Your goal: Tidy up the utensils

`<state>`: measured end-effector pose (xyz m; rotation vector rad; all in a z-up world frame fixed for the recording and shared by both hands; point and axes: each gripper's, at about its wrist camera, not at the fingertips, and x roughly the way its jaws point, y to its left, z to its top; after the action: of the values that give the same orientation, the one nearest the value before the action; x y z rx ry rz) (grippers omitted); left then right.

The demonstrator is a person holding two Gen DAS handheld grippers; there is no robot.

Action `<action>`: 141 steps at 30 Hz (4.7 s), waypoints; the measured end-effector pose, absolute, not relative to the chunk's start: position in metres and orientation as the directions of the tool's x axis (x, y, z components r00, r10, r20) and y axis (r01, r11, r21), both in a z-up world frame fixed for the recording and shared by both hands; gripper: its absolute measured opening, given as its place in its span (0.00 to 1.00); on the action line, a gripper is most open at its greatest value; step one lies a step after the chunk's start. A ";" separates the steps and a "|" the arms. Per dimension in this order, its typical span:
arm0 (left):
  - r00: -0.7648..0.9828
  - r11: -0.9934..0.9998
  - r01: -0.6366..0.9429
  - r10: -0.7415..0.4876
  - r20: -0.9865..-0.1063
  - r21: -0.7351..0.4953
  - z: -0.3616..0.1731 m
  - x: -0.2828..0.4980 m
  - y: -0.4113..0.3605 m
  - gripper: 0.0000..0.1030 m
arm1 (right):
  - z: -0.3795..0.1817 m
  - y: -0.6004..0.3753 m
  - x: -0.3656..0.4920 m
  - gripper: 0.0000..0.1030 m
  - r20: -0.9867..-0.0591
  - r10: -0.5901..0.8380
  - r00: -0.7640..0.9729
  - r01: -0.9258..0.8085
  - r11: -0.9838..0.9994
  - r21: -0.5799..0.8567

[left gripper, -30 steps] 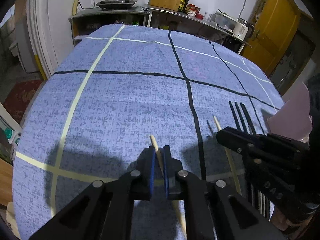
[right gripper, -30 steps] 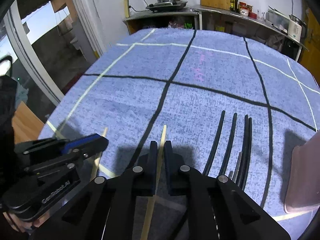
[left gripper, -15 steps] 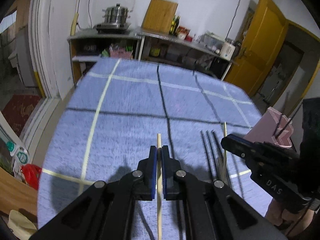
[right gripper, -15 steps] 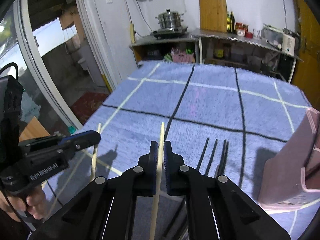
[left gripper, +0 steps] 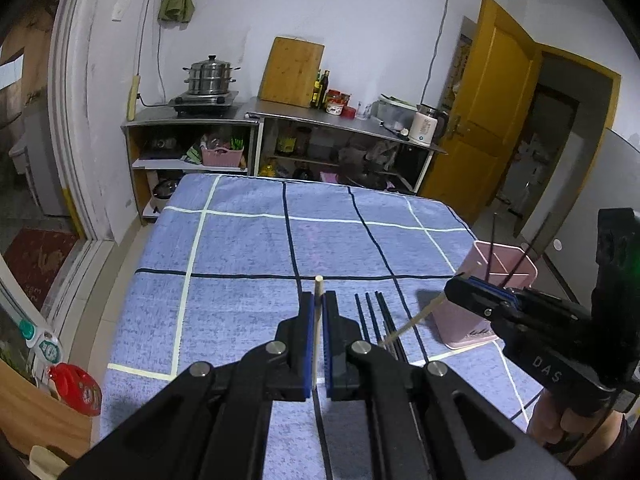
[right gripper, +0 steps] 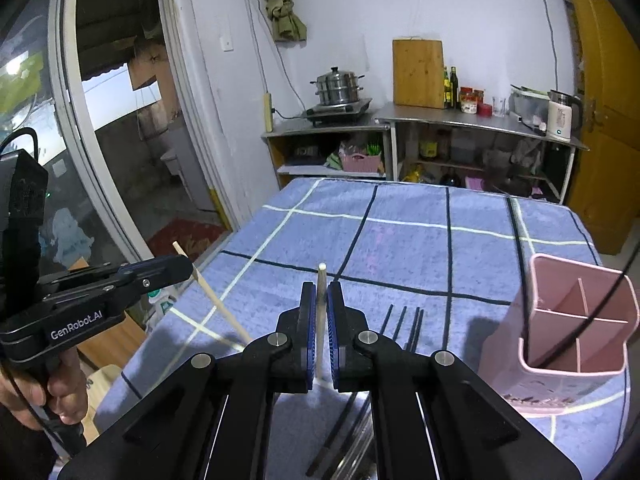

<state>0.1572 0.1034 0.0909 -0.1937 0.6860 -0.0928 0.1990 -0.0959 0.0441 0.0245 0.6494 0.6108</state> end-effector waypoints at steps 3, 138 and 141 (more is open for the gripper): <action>0.769 0.977 0.029 -0.156 -0.620 -0.210 0.093 0.154 0.100 0.04 | 0.048 -0.105 0.192 0.05 -0.550 0.537 0.640 -0.519 0.829 0.207; 0.725 0.843 0.456 -0.537 -0.431 -0.285 0.188 0.192 -0.066 0.04 | 0.024 -0.406 0.214 0.04 -0.630 0.241 0.738 0.076 0.898 0.433; 0.725 0.842 0.459 -0.539 -0.428 -0.284 0.190 0.190 -0.068 0.04 | 0.036 -0.401 0.211 0.04 -0.600 0.276 0.751 0.032 0.892 0.451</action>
<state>0.1898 -0.0676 0.1899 -0.1624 0.5213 -0.5533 0.2107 -0.4010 0.0361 0.4588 0.7152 0.1388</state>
